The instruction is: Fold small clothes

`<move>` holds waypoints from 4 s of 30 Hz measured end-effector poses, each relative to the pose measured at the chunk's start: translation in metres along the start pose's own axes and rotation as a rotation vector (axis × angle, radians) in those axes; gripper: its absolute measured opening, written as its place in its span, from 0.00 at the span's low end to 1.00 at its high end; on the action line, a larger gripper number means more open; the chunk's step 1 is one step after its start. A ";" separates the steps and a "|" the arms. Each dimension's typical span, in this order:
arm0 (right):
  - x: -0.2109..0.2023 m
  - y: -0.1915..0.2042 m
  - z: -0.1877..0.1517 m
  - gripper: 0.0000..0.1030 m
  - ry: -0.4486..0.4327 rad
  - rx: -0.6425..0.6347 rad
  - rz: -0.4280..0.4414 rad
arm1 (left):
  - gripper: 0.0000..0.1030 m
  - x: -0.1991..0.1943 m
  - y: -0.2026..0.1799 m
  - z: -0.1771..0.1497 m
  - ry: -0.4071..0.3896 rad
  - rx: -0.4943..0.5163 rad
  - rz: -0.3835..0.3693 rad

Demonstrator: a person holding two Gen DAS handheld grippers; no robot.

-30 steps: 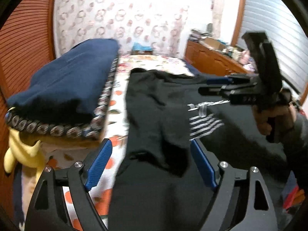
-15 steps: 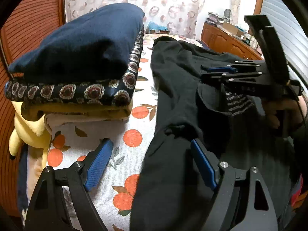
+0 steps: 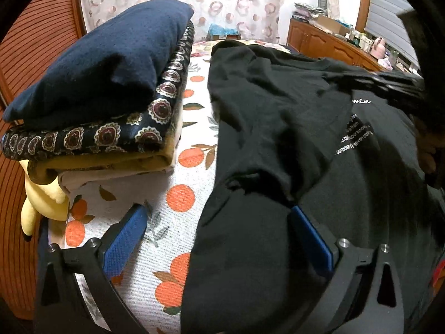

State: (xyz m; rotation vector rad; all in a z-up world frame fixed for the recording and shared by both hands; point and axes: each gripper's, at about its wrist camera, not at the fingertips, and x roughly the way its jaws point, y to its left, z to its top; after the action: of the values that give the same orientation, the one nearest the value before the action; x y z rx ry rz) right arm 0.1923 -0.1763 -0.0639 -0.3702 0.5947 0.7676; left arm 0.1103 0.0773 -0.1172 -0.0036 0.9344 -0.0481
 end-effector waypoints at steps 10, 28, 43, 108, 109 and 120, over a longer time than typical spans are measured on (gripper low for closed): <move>-0.037 -0.007 -0.028 0.17 0.027 0.056 -0.044 | 1.00 0.000 0.000 0.000 0.001 0.000 0.001; 0.032 0.068 0.010 0.38 0.090 -0.037 0.228 | 1.00 -0.033 0.015 -0.010 -0.095 -0.062 0.048; -0.037 0.050 -0.055 0.07 0.106 0.010 0.200 | 1.00 -0.055 -0.008 0.005 -0.188 -0.005 0.024; -0.124 -0.136 -0.119 0.45 0.027 0.489 -0.444 | 1.00 -0.006 -0.114 0.072 -0.069 0.225 -0.158; -0.122 -0.138 -0.116 0.45 0.031 0.496 -0.446 | 1.00 -0.003 -0.113 0.074 -0.070 0.219 -0.158; -0.117 -0.147 -0.103 0.45 -0.002 0.602 -0.388 | 1.00 0.022 -0.111 0.074 -0.026 0.185 -0.132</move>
State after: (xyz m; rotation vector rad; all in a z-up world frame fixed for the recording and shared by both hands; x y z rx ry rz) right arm 0.1964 -0.3901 -0.0562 0.0748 0.6952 0.1945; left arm 0.1784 -0.0361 -0.0879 0.1054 0.9001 -0.2566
